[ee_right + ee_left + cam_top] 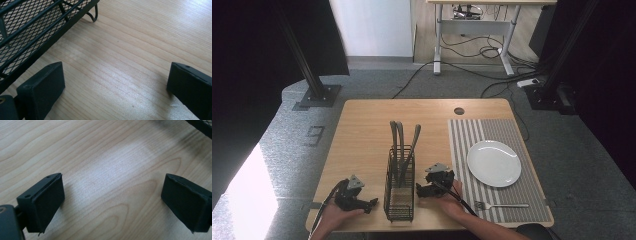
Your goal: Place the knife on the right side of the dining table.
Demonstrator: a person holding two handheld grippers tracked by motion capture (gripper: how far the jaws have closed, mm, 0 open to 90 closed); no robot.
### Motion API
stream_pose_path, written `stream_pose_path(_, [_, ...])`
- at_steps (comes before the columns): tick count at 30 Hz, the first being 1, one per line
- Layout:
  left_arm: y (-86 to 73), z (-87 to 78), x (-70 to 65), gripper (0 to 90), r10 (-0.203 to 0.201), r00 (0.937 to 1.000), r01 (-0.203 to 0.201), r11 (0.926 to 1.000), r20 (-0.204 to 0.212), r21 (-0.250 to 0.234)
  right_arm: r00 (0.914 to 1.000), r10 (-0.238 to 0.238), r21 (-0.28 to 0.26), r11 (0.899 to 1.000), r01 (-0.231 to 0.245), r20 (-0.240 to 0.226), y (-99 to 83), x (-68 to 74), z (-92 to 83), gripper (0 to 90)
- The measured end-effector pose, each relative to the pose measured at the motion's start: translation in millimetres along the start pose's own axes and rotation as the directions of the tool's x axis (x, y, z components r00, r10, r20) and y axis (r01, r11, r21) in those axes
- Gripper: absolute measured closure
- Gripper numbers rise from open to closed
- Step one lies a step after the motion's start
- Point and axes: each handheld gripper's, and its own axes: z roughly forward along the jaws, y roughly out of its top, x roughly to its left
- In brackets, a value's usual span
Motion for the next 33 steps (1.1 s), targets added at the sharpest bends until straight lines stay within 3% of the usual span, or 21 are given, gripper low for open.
stream_pose_path(4, [-0.6,-0.1,0.0,4.0,0.001,1.0000,-0.001,1.0000,0.001,-0.005,1.0000,0.010,-0.007,1.000,-0.010,0.000,-0.1,-0.9,-0.9,3.6])
stream_pose_path(9, [-1.1,-0.9,-0.1,4.3,0.003,1.0000,-0.003,1.0000,0.002,-0.002,0.9965,0.066,-0.001,0.998,-0.066,-0.052,3.6,-4.7,-5.3,5.4])
stream_pose_path(18, [-1.8,-1.5,0.0,4.4,0.006,1.0000,-0.006,1.0000,0.005,-0.002,0.9840,0.124,-0.093,0.986,-0.136,-0.128,20.0,-10.3,-33.4,7.2])
stream_pose_path(24, [-2.0,-1.7,0.1,4.4,0.007,1.0000,-0.007,1.0000,0.005,-0.001,0.9779,0.136,-0.152,0.975,-0.160,-0.159,27.1,-13.4,-51.2,8.5])
stream_pose_path(29, [-2.0,-1.7,0.2,4.4,0.008,1.0000,-0.008,1.0000,0.005,-0.001,0.9719,0.131,-0.218,0.960,-0.173,-0.196,38.3,-17.6,-72.5,9.6])
stream_pose_path(33, [-2.1,-1.8,0.1,4.4,0.008,1.0000,-0.008,1.0000,0.006,-0.001,0.9809,0.078,-0.257,0.958,-0.123,-0.178,44.9,-15.2,-80.9,10.1])
